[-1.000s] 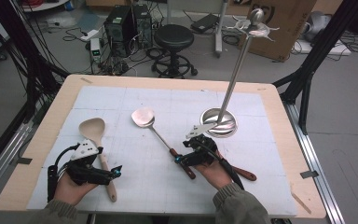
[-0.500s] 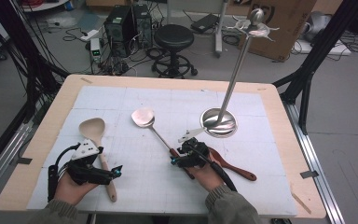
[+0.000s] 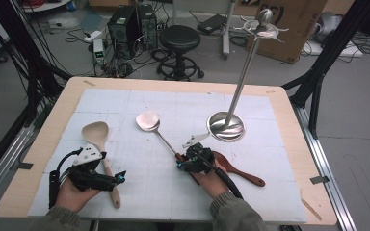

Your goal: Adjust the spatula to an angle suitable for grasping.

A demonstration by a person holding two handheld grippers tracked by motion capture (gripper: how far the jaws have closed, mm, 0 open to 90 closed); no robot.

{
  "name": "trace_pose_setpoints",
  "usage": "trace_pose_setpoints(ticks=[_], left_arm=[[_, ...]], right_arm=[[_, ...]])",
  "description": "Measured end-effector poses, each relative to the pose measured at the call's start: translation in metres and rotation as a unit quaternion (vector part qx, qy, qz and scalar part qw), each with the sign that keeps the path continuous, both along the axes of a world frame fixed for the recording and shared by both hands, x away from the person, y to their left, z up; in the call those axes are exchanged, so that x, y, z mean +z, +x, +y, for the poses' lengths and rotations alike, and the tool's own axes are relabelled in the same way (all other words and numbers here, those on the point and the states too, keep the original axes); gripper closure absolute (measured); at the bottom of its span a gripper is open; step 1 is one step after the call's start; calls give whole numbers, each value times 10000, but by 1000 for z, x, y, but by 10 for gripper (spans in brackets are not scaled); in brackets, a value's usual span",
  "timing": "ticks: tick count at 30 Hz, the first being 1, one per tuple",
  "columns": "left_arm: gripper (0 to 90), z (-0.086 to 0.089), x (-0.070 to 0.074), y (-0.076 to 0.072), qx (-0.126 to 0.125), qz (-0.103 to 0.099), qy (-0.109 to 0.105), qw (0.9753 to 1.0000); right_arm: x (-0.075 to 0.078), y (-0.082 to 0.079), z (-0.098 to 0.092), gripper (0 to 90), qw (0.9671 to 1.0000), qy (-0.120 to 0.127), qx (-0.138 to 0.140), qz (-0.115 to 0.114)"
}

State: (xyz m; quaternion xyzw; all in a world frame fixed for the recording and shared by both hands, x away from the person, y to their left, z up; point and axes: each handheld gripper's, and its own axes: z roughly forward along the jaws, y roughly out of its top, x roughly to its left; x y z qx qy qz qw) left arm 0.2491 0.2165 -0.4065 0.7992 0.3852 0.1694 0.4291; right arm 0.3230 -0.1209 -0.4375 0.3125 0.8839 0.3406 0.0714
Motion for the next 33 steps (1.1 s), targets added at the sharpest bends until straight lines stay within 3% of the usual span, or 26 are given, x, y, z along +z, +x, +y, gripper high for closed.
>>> trace_pose_setpoints(ticks=[9, 12, 22, 25, 33], left_arm=[[25, -1, 0, 1, 1, 14, 5, 10000], [25, -1, 0, 1, -4, -2, 1, 10000], [25, -2, 0, 0, -25, -3, -5, 10000], [25, -3, 0, 1, -28, -4, 11, 10000], [25, -3, -1, 1, -57, 6, -4, 10000]], right_arm=[[2, 3, -6, 705, 9993, 127, -305, 200], [3, 3, -7, 721, 9993, 69, -311, 197], [21, 5, -17, 730, 9998, 69, -27, 211], [29, 11, -27, 729, 9998, 68, 196, 77], [25, 20, -37, 729, 9991, 14, 386, 189]])
